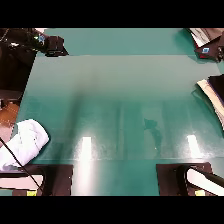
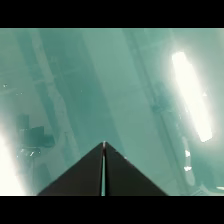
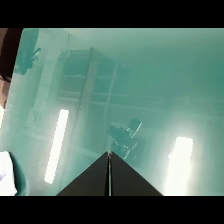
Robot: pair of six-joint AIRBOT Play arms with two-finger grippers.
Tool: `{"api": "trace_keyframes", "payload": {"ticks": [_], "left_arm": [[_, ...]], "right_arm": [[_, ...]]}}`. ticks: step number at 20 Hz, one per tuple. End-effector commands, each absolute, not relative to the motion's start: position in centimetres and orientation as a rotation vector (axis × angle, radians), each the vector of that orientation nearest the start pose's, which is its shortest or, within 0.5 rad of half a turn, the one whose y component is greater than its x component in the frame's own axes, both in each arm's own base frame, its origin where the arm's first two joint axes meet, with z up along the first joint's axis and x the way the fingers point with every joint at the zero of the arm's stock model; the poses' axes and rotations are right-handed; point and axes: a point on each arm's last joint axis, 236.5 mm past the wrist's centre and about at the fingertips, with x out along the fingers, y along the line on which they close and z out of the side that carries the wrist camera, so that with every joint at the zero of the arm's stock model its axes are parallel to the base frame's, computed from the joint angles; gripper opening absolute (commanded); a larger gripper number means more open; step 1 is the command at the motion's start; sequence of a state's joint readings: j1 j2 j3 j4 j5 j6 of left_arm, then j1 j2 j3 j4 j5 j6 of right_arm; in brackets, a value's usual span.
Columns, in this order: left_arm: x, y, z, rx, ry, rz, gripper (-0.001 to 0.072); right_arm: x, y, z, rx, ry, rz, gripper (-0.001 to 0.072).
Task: Fold the shirts.
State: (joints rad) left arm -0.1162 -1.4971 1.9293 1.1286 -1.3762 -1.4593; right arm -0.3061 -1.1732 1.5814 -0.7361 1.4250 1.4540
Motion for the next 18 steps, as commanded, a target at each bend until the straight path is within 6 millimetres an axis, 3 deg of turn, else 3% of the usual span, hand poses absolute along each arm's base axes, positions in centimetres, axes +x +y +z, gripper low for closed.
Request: {"api": "trace_keyframes", "payload": {"ticks": [1,15,16,17,18], "left_arm": [[46.1,-15.4,20.7,-0.129,0.917,-0.519,0.0026],[46.2,-15.4,20.8,-0.132,0.915,-0.517,0.0026],[45.5,-15.4,20.3,-0.131,0.952,-0.521,0.0053],[43.9,-15.3,19.4,-0.117,1.030,-0.535,0.0338],[41.7,-14.8,18.1,-0.106,1.139,-0.531,0.0515]], "right_arm": [[39.3,5.8,25.5,0.550,0.820,0.462,0.0022],[38.4,6.1,25.0,0.541,0.858,0.480,0.0022],[38.4,6.1,25.0,0.526,0.855,0.487,0.0021],[38.4,6.1,25.0,0.508,0.849,0.494,0.0022],[38.5,6.1,25.0,0.492,0.842,0.501,0.0022]]}}
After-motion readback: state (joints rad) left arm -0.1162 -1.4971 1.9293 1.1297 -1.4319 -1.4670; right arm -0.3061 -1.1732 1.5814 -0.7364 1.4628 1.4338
